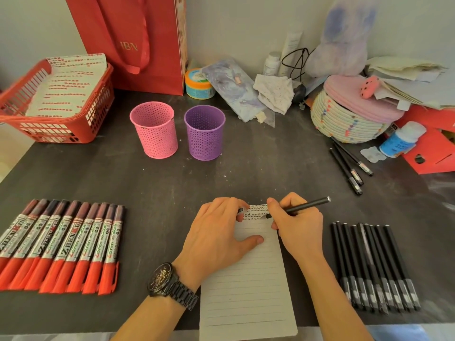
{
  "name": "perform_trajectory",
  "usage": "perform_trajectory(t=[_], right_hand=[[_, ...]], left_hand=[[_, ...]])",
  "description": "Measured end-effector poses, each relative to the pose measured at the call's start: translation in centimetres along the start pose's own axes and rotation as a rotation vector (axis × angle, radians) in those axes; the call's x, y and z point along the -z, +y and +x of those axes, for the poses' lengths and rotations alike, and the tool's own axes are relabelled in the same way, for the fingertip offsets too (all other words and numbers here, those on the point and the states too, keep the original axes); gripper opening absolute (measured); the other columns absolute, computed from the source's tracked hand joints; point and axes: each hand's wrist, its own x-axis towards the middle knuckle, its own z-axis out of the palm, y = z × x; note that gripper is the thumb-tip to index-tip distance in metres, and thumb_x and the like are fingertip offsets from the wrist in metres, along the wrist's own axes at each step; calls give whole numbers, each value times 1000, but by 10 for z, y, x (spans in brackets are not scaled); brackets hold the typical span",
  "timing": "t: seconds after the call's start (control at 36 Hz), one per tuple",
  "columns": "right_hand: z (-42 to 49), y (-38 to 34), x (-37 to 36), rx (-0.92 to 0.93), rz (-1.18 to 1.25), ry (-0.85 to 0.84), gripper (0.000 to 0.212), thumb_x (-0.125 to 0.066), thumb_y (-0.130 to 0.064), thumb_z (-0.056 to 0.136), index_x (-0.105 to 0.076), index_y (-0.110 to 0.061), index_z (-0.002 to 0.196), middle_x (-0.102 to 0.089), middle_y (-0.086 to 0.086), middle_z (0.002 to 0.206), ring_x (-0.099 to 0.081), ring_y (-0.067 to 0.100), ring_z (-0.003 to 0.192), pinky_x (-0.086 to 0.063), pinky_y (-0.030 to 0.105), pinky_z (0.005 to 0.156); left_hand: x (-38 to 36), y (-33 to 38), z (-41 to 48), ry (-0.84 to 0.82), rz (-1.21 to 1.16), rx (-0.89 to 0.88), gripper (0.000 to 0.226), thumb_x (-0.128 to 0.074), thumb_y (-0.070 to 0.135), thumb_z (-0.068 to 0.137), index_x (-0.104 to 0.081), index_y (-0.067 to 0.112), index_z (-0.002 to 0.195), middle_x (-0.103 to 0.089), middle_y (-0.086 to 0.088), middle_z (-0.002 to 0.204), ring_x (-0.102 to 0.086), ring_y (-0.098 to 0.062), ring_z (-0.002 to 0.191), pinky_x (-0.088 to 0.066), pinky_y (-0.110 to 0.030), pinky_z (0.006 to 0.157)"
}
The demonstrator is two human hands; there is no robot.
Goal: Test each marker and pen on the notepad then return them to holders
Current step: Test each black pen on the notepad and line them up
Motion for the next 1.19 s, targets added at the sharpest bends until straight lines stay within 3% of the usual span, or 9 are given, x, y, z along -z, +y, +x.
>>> perform_trajectory(t=[0.14, 0.31, 0.47, 0.97, 1.03, 1.14, 1.19], right_hand=[[1, 0, -1, 15, -18, -8, 30, -72, -23, 90, -60, -22, 63, -64, -5, 50, -61, 3, 47, -45, 8, 54], [1, 0, -1, 10, -28, -12, 29, -71, -21, 90, -60, -20, 63, -64, -5, 50, -60, 2, 47, -45, 8, 54], [0, -1, 0, 9, -17, -3, 29, -72, -20, 91, -60, -20, 64, -64, -5, 50, -60, 1, 47, -45, 6, 53], [0, -1, 0, -2, -30, -2, 30, -70, -19, 91, -60, -22, 64, -64, -5, 50, -60, 4, 48, -45, 8, 54], [0, -1, 0, -4, -24, -2, 30, -70, -19, 91, -59, -23, 63, -63, -4, 50, -60, 4, 47, -45, 9, 53], [0, -1, 0, -6, -14, 5, 31, -70, -22, 92, -58, -25, 63, -64, -5, 50, -60, 4, 48, -46, 10, 53], [0, -2, 0, -22, 29, 33, 32, -72, -27, 91, -57, -25, 63, -64, -3, 51, -60, 5, 47, -46, 12, 51]], left_hand=[[-1, 0, 0, -1, -8, 12, 50, -56, 76, 70, -18, 52, 92, -53, 26, 105, -42, 6, 100, -24, -16, 89], [-1, -2, 1, -22, 15, 19, 50, -53, 79, 70, -39, 45, 104, -43, 29, 92, -41, 6, 98, -24, -14, 89], [0, -1, 2, -32, 19, 16, 56, -52, 79, 70, -45, 42, 111, -39, 32, 90, -40, 6, 98, -24, -15, 90], [-1, -2, 2, -46, 23, 16, 56, -51, 80, 69, -45, 42, 109, -35, 37, 91, -41, 5, 98, -24, -15, 90], [-1, -2, 3, -51, 19, 23, 53, -51, 81, 69, -42, 44, 106, -37, 37, 93, -40, 5, 99, -24, -15, 89], [-1, -2, 2, -55, 1, 23, 48, -53, 80, 69, -18, 54, 89, -52, 28, 109, -42, 5, 101, -25, -12, 84], [0, -2, 2, -47, 6, 26, 49, -54, 79, 70, -16, 53, 86, -53, 27, 112, -40, 6, 101, -25, -12, 85]])
